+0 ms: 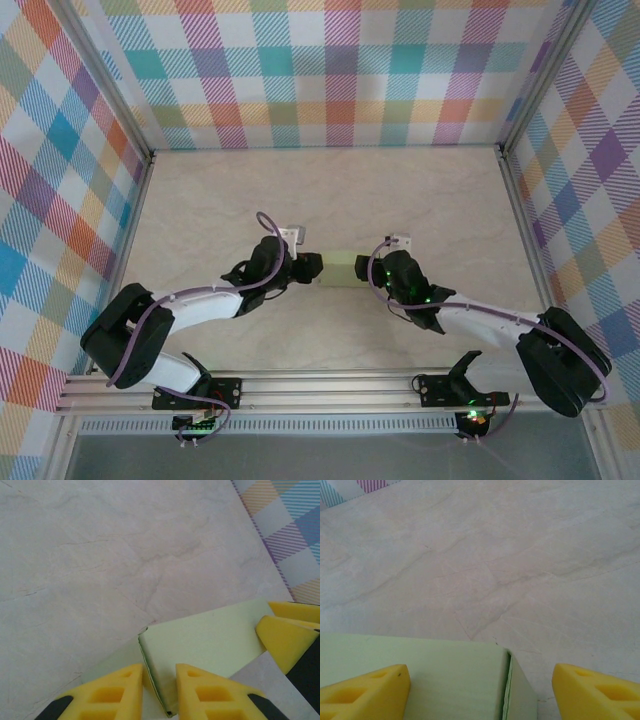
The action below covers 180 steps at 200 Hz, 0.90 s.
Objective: Fold the paper box
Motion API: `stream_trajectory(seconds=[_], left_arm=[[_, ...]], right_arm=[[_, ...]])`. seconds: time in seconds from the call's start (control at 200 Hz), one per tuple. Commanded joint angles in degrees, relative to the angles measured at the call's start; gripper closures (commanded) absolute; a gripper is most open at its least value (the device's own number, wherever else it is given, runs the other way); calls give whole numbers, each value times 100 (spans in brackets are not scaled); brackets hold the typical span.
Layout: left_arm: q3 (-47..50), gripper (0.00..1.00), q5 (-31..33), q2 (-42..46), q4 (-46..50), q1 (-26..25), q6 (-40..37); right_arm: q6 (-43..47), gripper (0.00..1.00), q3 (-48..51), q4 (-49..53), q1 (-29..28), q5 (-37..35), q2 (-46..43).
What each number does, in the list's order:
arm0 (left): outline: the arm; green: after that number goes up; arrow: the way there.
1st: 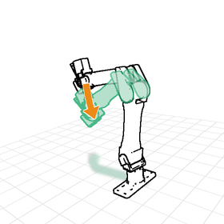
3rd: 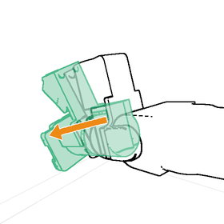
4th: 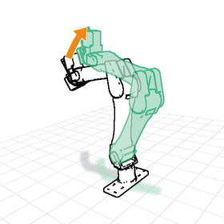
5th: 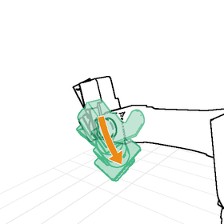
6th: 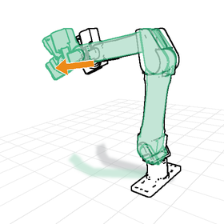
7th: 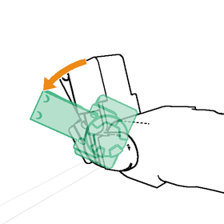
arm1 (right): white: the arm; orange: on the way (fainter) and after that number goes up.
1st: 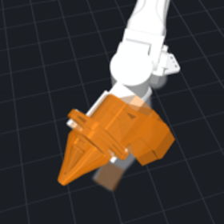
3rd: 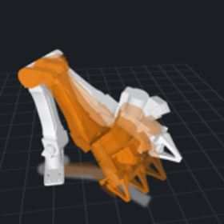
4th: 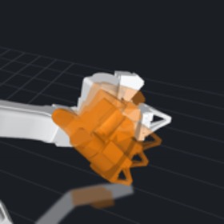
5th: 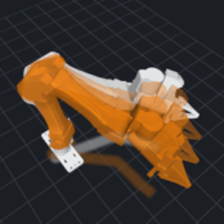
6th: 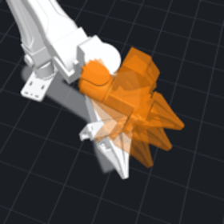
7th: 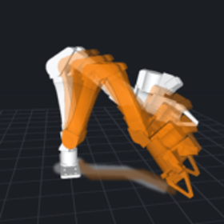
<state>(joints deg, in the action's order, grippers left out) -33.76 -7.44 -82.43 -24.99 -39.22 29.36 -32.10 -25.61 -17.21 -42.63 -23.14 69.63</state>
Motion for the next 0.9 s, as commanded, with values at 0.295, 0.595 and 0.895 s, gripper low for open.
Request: stream_trajectory(seconds=[0.295,0.595,0.895], left_arm=[[325,80,458,-221,877,41,-157],[259,79,524,-136,1044,37,-229],[-183,79,404,-69,1374,37,-348]], right_arm=[[293,57,127,757,71,309,-347],[595,37,-390,1432,97,210,-671],[3063,9,-1616,3188,1263,2779,-1041]])
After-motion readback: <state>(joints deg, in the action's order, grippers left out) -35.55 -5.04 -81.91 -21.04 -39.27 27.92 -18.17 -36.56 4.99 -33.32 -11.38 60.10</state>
